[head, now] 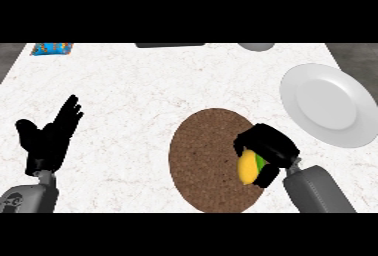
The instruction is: Pick the lemon from the placemat and place it in the plate
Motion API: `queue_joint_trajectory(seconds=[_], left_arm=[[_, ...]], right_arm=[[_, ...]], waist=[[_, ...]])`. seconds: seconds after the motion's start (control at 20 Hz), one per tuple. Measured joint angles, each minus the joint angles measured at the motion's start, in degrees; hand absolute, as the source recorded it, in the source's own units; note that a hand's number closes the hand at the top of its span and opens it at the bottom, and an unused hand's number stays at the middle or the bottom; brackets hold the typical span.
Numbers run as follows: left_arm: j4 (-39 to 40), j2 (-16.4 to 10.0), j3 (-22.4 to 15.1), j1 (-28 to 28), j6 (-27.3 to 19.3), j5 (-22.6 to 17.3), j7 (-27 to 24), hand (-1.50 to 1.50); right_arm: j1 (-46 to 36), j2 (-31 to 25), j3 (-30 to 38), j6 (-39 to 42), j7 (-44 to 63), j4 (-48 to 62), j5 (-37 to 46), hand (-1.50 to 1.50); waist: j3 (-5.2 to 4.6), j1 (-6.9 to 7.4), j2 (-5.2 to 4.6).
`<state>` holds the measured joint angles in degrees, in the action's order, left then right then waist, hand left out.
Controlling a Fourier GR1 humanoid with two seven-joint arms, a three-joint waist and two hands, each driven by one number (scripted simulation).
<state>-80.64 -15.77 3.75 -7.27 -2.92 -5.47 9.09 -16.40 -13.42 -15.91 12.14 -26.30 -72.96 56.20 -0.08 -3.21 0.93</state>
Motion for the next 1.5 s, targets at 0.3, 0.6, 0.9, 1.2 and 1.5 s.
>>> queue_joint_trajectory(seconds=[0.3, 0.6, 0.9, 1.2, 1.5], left_arm=[[-1.0, 0.3, -0.1, 0.6, -0.5, 0.3, 0.3, 0.00], [-1.5, 1.5, -1.4, -0.2, -0.4, 1.0, 0.7, 0.00], [-0.3, 2.0, -1.5, -1.8, 0.2, 1.5, 0.8, 0.00], [2.3, 1.8, -0.3, -3.7, 1.5, 1.7, -0.4, 0.00], [1.1, 2.4, -0.4, -2.3, 2.2, 1.9, -0.8, 0.00]], right_arm=[[6.9, 0.3, 10.1, -9.6, 4.6, -14.8, -4.4, 1.50], [10.6, 0.1, 19.5, -11.3, 11.3, -25.4, -9.4, 1.50], [8.3, -2.2, 29.5, -8.1, 14.7, -23.8, -18.1, 1.50], [2.4, -7.9, 36.7, -8.9, 11.3, -10.2, -21.2, 1.50], [-5.6, -14.7, 39.5, -12.0, 4.4, 9.4, -19.7, 1.50]], waist=[[0.05, -0.35, 0.03], [0.05, 1.46, -0.51], [0.07, 2.64, -0.85], [0.09, 3.25, -1.01], [0.11, 3.91, -1.15]])
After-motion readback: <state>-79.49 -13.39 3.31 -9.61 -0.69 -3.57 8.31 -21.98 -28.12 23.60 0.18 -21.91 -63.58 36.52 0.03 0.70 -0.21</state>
